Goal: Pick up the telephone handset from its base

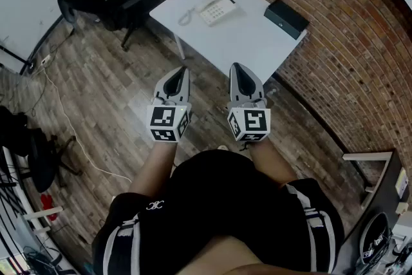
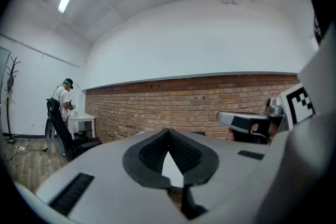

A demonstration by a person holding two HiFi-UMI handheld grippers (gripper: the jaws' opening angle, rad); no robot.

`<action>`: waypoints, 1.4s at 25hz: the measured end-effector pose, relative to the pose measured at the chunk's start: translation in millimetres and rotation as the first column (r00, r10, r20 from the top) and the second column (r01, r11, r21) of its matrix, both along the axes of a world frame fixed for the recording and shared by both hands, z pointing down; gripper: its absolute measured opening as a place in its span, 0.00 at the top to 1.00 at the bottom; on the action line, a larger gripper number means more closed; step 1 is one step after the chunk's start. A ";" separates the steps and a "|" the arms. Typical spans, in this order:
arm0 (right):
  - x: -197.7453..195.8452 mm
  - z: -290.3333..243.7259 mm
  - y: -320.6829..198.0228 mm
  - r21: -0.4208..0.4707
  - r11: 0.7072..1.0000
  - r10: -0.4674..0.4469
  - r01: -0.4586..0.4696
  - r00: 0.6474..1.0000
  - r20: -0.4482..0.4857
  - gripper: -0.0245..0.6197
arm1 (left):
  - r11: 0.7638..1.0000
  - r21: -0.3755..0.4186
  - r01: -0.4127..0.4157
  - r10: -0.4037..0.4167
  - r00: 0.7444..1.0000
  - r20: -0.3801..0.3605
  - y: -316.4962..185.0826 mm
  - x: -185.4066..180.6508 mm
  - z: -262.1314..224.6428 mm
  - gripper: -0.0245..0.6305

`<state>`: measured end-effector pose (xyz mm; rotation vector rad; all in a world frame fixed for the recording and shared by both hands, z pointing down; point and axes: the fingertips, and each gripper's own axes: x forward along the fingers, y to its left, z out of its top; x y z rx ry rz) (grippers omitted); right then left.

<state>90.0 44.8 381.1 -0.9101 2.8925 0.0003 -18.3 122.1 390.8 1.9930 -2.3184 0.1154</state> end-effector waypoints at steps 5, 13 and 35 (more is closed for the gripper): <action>1.4 -0.2 5.1 0.012 1.000 -0.006 0.006 1.000 -0.006 0.96 | 1.000 -0.016 -0.003 0.002 1.000 -0.017 1.3 2.4 6.4 0.96; 8.9 0.8 -8.1 -0.054 0.999 0.004 -0.002 0.999 0.040 0.96 | 1.000 -0.012 -0.003 0.003 1.000 -0.022 -12.3 6.6 6.1 0.96; 7.4 7.2 -69.9 -0.016 1.000 -0.025 0.026 0.999 0.036 0.96 | 1.000 0.015 0.010 -0.011 0.995 0.097 -70.7 17.1 5.5 0.96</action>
